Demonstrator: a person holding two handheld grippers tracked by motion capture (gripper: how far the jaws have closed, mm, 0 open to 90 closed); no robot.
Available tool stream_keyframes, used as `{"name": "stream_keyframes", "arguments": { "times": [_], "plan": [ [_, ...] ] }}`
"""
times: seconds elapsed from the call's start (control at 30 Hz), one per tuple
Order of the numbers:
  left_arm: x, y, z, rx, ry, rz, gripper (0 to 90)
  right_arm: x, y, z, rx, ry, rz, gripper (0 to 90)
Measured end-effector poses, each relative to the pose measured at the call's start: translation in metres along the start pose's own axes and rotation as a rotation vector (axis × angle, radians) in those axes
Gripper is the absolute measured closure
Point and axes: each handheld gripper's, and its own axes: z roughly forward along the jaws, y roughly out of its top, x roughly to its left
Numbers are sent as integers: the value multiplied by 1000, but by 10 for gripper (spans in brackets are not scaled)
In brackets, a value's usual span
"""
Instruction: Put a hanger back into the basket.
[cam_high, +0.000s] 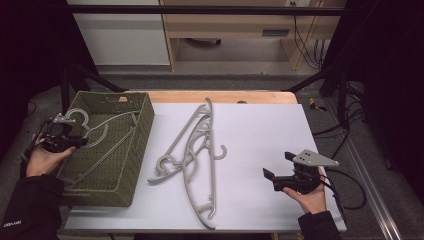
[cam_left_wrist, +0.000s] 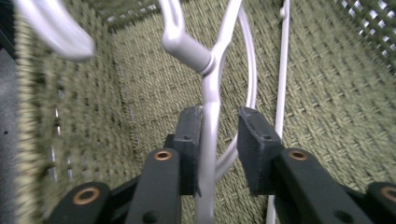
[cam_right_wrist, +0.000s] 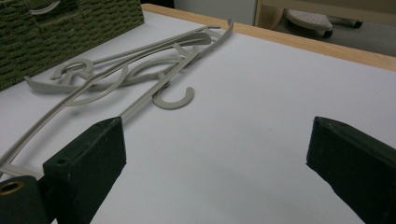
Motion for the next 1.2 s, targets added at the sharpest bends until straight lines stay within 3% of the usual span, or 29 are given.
{"name": "stream_keyframes", "arguments": {
  "times": [0.07,0.17,0.27,0.43,0.6,0.67,0.9,1.0,1.07,1.2],
  "plan": [
    [-3,0,-10,-60,-18,-15,612,0,0,-1,-4,0,1,53],
    [-9,1,-22,-114,-10,9,535,0,0,-2,-5,1,2,53],
    [-17,2,-36,-185,-33,34,492,0,1,-3,-9,2,3,53],
    [-36,7,-53,-239,-59,33,436,-1,1,-4,-12,-2,1,53],
    [-62,14,-68,-305,-122,4,358,0,1,-4,-11,0,1,53],
    [-73,17,-71,-314,-135,-1,336,-1,2,-4,-11,0,0,52],
    [-115,20,-74,-415,-195,0,287,0,2,-5,-15,-2,3,51],
    [-137,17,-73,-459,-234,4,255,-1,2,-4,-20,-1,6,49],
    [-141,16,-73,-467,-243,7,242,-1,2,-4,-22,-1,6,49],
    [-166,9,-69,-508,-294,9,230,0,1,-5,-21,-1,7,49]
  ]
}}
